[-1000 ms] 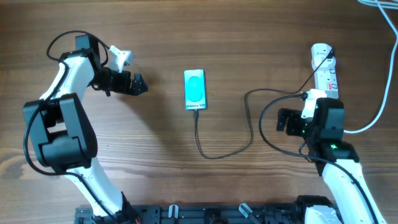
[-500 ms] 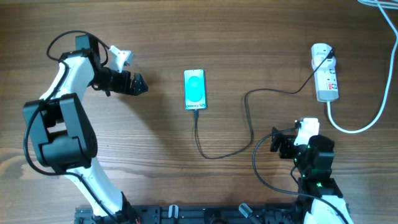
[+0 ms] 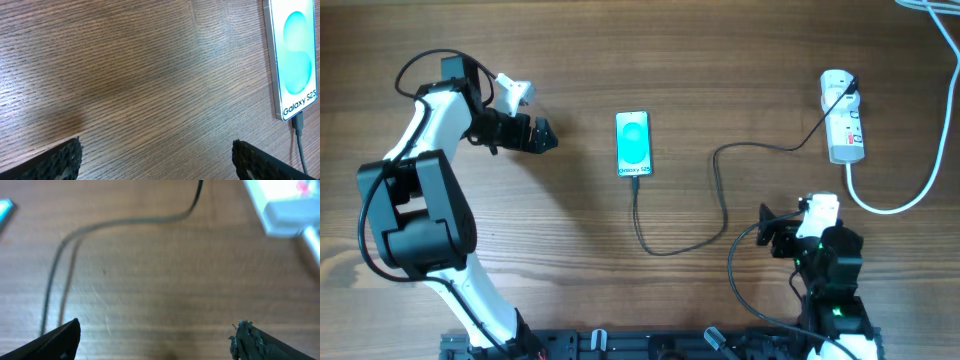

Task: Plug charger to phone and switch on socket

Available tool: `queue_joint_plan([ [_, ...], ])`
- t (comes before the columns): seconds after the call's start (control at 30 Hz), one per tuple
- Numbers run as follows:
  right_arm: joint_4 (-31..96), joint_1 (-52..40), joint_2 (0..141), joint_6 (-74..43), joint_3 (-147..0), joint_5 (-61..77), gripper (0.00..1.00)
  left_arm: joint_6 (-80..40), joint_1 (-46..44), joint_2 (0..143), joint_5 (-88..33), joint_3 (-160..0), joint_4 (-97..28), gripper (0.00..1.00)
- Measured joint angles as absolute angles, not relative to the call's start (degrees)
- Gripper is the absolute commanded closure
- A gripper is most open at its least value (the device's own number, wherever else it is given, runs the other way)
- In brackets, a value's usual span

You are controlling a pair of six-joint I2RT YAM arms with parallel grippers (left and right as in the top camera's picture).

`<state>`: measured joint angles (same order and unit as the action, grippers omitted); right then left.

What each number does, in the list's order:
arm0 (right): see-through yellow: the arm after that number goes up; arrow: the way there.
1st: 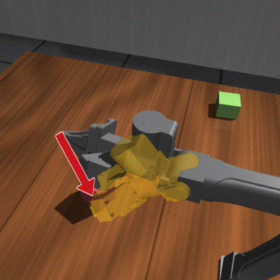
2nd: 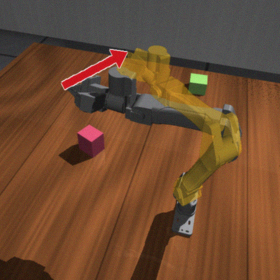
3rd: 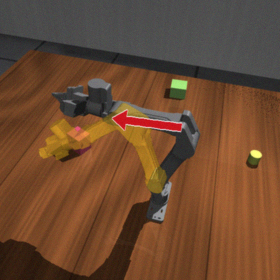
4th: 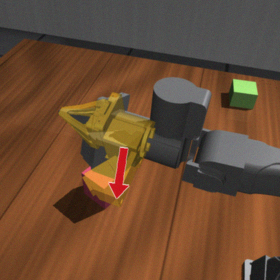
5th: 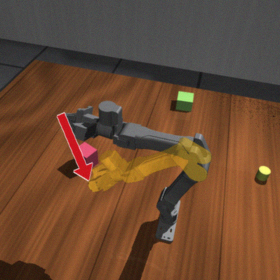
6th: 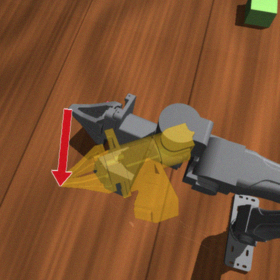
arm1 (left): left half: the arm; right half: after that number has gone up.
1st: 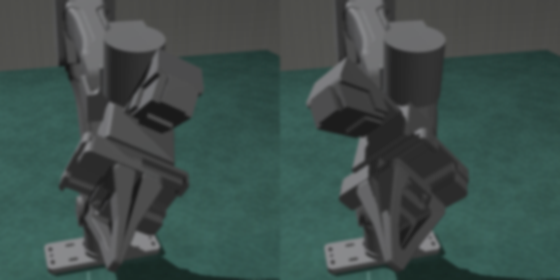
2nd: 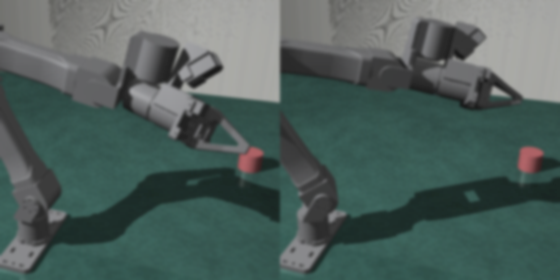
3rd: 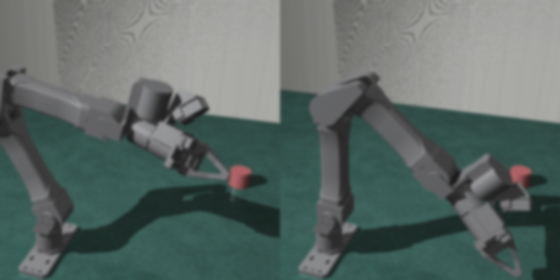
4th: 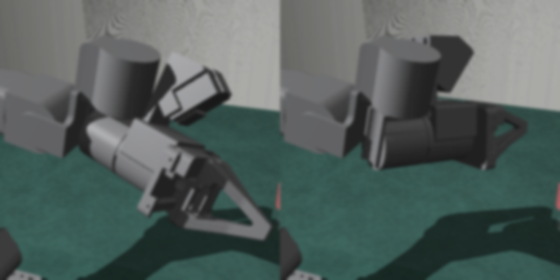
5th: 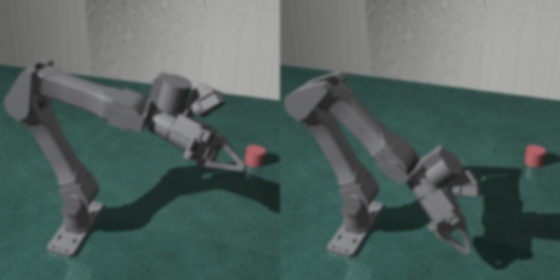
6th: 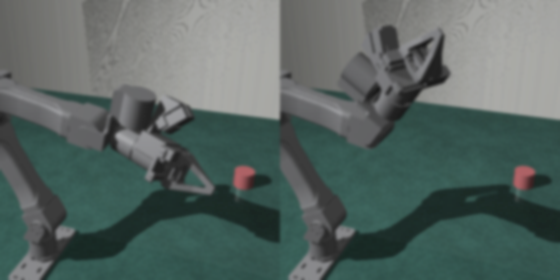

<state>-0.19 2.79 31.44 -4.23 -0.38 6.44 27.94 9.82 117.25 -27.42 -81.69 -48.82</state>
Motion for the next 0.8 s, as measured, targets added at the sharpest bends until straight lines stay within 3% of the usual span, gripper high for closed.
queue_joint_plan([
  [0.33, -2.24, 2.76, 1.76, -4.23, -0.38, 6.44, 0.01, 27.94, 9.82, 117.25, -27.42, -81.69, -48.82, 0.00],
  [0.8, -0.23, 2.76, 1.48, -4.23, -0.38, 6.44, 0.00, 27.94, 9.82, 117.25, -27.42, -81.69, -48.80, 0.00],
])
